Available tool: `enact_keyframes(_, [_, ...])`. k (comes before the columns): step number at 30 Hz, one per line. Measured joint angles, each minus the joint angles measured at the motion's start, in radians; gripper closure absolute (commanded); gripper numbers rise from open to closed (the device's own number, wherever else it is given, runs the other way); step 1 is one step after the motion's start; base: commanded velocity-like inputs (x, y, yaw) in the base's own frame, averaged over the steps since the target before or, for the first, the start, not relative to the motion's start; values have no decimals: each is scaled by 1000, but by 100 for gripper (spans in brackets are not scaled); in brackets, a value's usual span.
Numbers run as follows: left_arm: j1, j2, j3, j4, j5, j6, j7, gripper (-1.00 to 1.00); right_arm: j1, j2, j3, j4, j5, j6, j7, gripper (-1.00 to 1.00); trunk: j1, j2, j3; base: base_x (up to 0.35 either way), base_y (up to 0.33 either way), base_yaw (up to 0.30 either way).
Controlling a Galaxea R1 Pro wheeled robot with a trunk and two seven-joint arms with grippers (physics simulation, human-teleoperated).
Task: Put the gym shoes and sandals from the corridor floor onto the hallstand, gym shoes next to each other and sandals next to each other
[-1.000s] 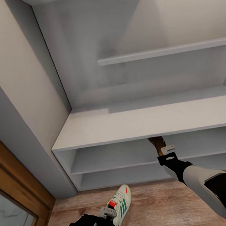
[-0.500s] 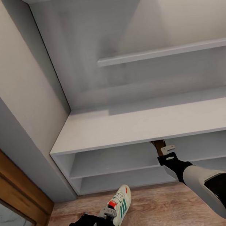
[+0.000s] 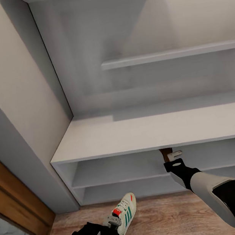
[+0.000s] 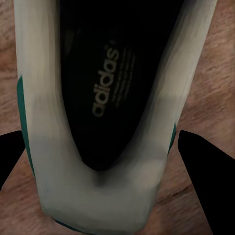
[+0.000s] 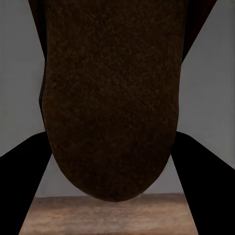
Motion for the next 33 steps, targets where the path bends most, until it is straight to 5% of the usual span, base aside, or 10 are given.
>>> enact_keyframes(16, [0,0,0,0,0,0,0,100,0,0,0,0,0,0,0,100,0,0,0,46,0,0])
enact_keyframes(17, [0,0,0,0,0,0,0,100,0,0,0,0,0,0,0,-100,0,0,0,9,0,0])
enact_keyframes(33, [0,0,0,0,0,0,1,100,0,0,0,0,0,0,0,-100,0,0,0,1,0,0])
